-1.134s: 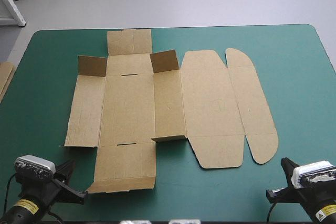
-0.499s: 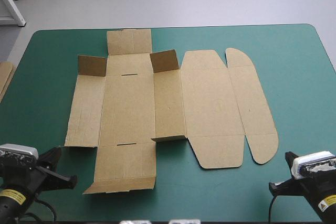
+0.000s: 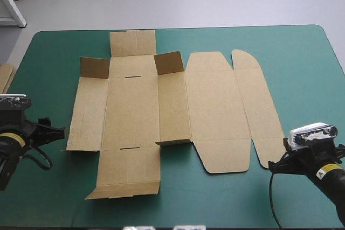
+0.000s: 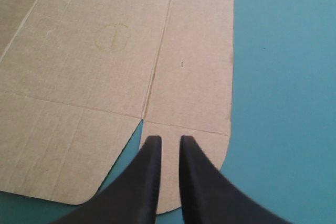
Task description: Fold the box
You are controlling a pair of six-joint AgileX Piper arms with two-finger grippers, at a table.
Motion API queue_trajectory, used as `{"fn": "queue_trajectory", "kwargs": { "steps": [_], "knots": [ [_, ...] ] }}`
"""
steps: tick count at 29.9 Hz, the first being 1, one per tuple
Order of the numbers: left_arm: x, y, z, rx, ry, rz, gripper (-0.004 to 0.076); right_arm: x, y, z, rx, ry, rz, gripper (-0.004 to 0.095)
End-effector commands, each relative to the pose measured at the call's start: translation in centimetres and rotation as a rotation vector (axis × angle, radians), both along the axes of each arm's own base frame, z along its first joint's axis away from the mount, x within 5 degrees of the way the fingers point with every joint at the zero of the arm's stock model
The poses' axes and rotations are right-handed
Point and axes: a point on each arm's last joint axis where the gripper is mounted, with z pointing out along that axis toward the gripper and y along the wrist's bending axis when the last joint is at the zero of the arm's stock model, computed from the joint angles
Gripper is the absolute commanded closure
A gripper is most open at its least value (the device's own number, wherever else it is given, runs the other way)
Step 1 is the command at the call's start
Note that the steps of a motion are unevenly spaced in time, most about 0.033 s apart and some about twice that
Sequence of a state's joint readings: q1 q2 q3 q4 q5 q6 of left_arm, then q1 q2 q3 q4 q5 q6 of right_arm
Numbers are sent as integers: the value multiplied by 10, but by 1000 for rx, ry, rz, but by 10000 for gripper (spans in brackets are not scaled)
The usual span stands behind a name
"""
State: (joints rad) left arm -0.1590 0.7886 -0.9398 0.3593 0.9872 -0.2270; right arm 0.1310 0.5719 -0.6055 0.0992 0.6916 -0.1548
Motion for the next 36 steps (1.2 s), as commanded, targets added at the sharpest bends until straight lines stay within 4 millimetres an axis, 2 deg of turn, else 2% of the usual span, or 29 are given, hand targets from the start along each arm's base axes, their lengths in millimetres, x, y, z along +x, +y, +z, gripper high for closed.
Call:
{"fn": "queue_trajectory", "kwargs": {
  "steps": [1, 4, 7, 11, 17, 24, 27, 33, 36],
  "knots": [
    [18, 2, 7, -7, -52, 34, 293, 12, 4, 15, 40, -59, 13, 667],
    [28, 9, 1, -21, -16, 93, 293, 17, 5, 13, 33, -43, 21, 613],
    [36, 22, -8, -49, 38, 155, 294, 19, 5, 12, 32, -36, 20, 609],
    [48, 36, -26, -212, 100, 202, 294, 21, 5, 14, 35, -58, 17, 606],
    [64, 50, -50, -328, 188, 216, 294, 20, 7, 13, 67, -46, 19, 606],
    [68, 80, -59, -499, 160, 297, 294, 16, 11, 9, 109, 24, 47, 517],
    [71, 81, -68, -582, 185, 276, 294, 15, 13, 7, 116, 54, 58, 485],
    [75, 74, -112, -716, 295, 231, 294, 11, 15, 4, 141, 110, 76, 481],
    [77, 69, -125, -771, 302, 198, 294, 10, 15, 3, 133, 120, 84, 481]
  ]
}}
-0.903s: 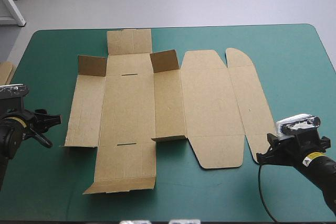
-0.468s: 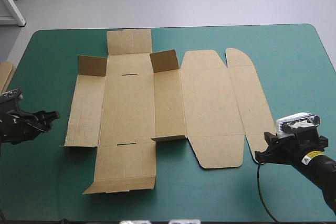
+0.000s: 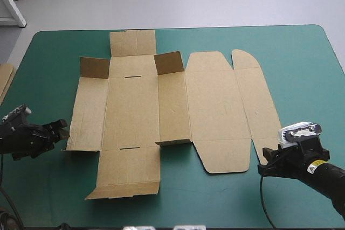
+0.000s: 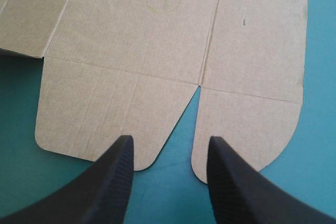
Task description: Fold the box
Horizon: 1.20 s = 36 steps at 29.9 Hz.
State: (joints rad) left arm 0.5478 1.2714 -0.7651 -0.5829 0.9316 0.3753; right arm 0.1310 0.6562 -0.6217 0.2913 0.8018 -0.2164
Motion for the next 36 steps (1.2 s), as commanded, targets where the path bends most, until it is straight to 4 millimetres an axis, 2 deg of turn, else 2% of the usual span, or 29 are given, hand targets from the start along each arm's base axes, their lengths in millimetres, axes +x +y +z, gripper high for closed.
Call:
{"fn": "queue_trajectory", "kwargs": {
  "steps": [1, 12, 19, 25, 30, 36],
  "knots": [
    [7, -4, 1, -65, -87, 2, 294, 3, 1, 13, 18, -65, 3, 481],
    [14, 6, -15, -112, -81, 3, 294, 1, 2, 11, 14, -36, 17, 482],
    [13, 3, -43, -181, -25, -13, 294, 1, 2, 11, 15, -40, 22, 482],
    [21, -3, -42, -281, -107, -37, 299, 1, 3, 11, 16, -45, 24, 482],
    [23, -6, -40, -325, -143, -67, 356, 2, 3, 12, 16, -55, 25, 482],
    [24, -7, -39, -334, -163, -71, 479, 2, 3, 12, 20, -57, 25, 482]
  ]
}}
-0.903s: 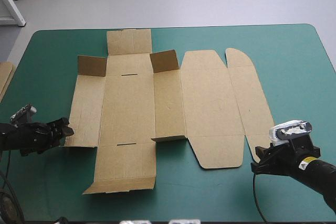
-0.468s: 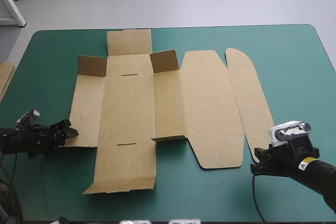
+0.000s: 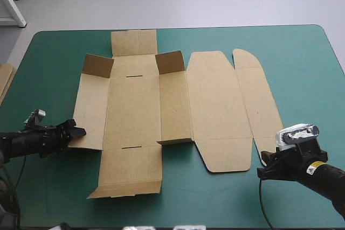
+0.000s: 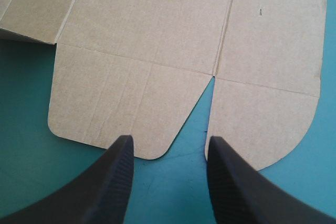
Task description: Fold the box
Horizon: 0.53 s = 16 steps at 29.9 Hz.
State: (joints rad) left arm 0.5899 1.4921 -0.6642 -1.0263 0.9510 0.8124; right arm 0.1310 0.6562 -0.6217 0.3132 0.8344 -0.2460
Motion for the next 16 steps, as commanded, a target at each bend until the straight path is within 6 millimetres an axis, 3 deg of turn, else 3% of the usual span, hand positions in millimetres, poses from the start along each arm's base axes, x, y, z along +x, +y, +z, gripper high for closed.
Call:
{"fn": "queue_trajectory", "kwargs": {
  "steps": [1, 16],
  "knots": [
    [5, -3, 16, -51, -73, 14, 499, 4, 1, 14, 24, -81, -6, 482],
    [8, -5, 20, -77, -130, 3, 699, 4, 1, 14, 25, -81, -5, 488]
  ]
}}
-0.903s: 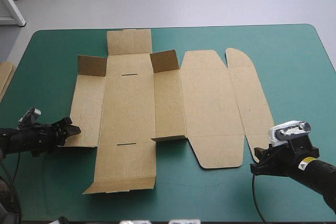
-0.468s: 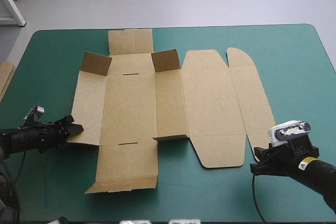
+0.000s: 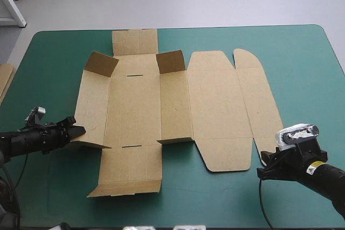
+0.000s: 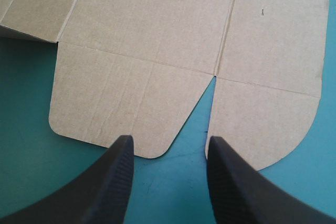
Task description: Fold the box
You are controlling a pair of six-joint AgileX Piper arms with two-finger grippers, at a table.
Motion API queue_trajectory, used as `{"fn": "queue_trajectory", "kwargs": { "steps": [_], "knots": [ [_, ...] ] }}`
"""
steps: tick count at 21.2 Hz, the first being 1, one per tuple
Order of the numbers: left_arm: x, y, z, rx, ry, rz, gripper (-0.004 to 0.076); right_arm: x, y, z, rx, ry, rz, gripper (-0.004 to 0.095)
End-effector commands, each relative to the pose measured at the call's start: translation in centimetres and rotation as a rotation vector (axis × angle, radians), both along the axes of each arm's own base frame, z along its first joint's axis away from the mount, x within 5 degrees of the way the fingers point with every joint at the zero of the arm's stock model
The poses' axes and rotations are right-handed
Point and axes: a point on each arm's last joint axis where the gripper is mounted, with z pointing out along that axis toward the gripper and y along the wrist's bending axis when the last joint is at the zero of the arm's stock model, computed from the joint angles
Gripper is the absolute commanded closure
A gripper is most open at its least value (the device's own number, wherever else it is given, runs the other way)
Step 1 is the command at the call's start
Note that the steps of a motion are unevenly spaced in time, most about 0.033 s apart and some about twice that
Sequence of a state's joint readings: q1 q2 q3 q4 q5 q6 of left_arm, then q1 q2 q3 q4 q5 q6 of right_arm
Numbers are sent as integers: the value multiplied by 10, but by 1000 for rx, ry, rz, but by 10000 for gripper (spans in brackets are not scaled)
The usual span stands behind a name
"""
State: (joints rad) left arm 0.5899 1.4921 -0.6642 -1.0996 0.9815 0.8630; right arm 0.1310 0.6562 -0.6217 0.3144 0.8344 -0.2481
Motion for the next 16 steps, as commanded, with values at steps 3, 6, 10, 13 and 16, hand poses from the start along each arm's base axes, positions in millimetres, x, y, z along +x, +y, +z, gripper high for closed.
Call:
{"fn": "queue_trajectory", "kwargs": {
  "steps": [3, 6, 10, 13, 16],
  "knots": [
    [7, -2, 23, -33, -107, -34, 734, 5, 1, 14, 26, -85, -8, 491],
    [18, 1, 48, -39, -180, -93, 734, 5, 1, 15, 23, -102, -9, 491],
    [34, 8, 90, 27, -250, -171, 734, 7, 0, 18, 19, -138, -13, 495],
    [44, -4, 119, 167, -225, -316, 734, 9, 0, 20, 1, -180, -5, 496],
    [57, -21, 147, 259, -286, -397, 734, 10, -1, 25, -7, -206, -7, 496]
  ]
}}
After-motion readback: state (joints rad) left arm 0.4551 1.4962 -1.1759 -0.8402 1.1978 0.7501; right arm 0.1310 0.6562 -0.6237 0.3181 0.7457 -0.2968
